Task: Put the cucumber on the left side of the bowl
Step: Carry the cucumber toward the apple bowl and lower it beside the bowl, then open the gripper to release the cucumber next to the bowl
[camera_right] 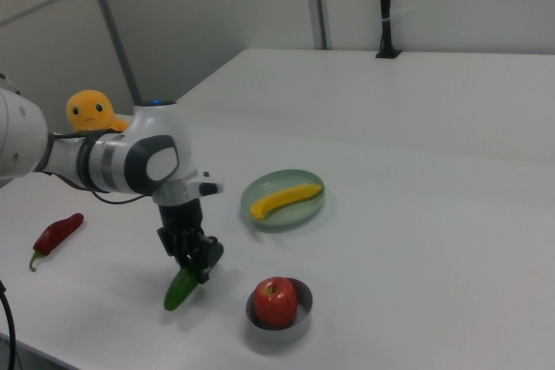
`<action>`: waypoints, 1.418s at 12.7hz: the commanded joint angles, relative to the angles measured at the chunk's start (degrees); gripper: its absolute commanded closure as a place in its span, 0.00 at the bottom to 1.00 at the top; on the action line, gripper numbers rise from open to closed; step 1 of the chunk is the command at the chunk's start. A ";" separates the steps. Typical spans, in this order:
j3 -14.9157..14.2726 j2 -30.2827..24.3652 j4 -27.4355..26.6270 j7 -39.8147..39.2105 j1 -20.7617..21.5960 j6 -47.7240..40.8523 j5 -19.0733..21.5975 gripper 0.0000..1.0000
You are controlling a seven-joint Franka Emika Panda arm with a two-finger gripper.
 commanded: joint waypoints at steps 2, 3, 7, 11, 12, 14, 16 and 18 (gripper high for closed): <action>-4.57 -0.73 -0.56 -5.11 0.04 1.33 -1.61 0.93; -5.10 -0.47 -0.56 -5.47 0.04 1.94 -2.05 0.93; -7.13 -0.21 -0.56 -5.47 -0.23 2.91 -2.05 0.86; -9.24 -0.12 -0.47 -5.13 -0.32 2.74 -2.05 0.00; -9.15 -0.12 -0.47 -5.12 -0.23 3.09 -1.96 0.00; -9.15 -0.03 0.23 -5.04 0.04 2.74 -1.88 0.00; -9.15 -0.29 0.67 -4.77 0.30 2.65 -1.61 0.00; -8.97 -0.64 1.37 -4.51 0.47 2.83 -0.65 0.00</action>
